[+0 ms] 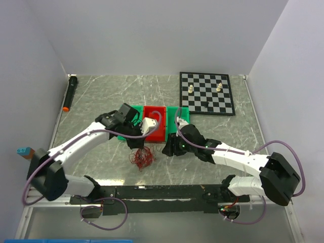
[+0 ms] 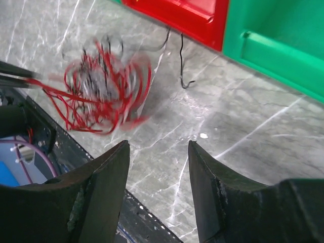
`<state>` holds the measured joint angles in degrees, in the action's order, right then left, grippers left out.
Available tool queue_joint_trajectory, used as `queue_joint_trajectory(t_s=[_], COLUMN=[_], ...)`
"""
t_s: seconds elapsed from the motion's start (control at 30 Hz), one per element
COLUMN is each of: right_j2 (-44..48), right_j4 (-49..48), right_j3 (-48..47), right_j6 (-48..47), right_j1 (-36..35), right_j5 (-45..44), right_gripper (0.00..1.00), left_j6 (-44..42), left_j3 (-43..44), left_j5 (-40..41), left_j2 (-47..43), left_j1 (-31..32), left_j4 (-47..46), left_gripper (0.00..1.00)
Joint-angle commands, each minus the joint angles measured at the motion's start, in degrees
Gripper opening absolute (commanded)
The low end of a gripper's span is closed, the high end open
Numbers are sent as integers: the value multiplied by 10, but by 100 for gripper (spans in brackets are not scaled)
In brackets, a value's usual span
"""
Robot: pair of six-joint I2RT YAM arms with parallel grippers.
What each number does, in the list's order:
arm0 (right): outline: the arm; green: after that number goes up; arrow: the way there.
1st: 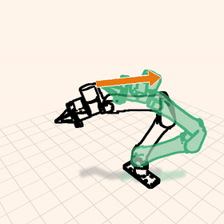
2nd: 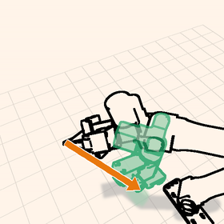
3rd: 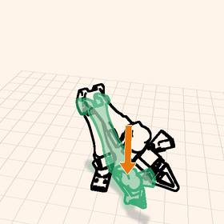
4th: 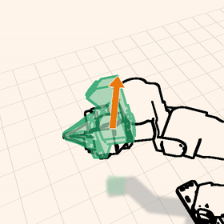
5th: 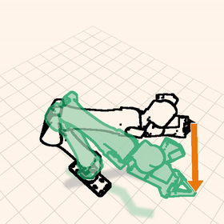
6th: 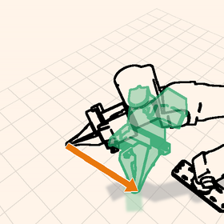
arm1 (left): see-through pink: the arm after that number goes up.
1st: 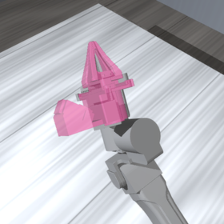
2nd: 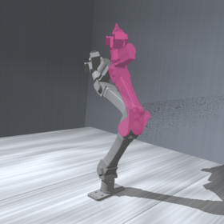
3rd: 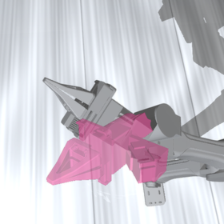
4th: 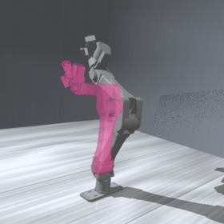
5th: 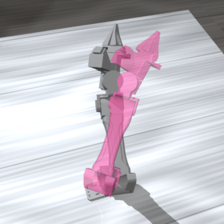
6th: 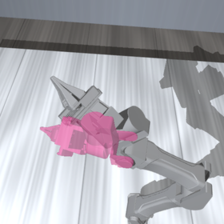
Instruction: Untangle the cables
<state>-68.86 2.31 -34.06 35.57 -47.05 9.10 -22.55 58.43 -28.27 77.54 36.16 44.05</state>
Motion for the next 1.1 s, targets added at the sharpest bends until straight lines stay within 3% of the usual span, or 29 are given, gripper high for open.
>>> queue_joint_trajectory(t_s=[0.0,0.3,0.47,0.67,0.93,1.07], right_j2=[-1,39,76,83,123,86], right_j4=[-37,36,16,-19,-34,-25], right_j3=[-18,-97,-83,-90,-139,-159], right_j6=[-13,-65,-80,-96,-139,-144], right_j1=[-9,-9,-9,-30,-81,-87], right_j5=[10,-6,12,59,32,6], right_gripper=[59,71,78,80,83,83], left_j6=[12,6,4,8,1,2], left_j3=[75,143,198,249,266,316], left_j5=[-48,-84,-63,-47,-69,-71], left_j2=[-70,-105,-124,-148,-163,-146], left_j1=[2,1,2,2,3,3], left_j4=[37,115,130,138,148,164], left_gripper=[1,1,1,1,1,2])
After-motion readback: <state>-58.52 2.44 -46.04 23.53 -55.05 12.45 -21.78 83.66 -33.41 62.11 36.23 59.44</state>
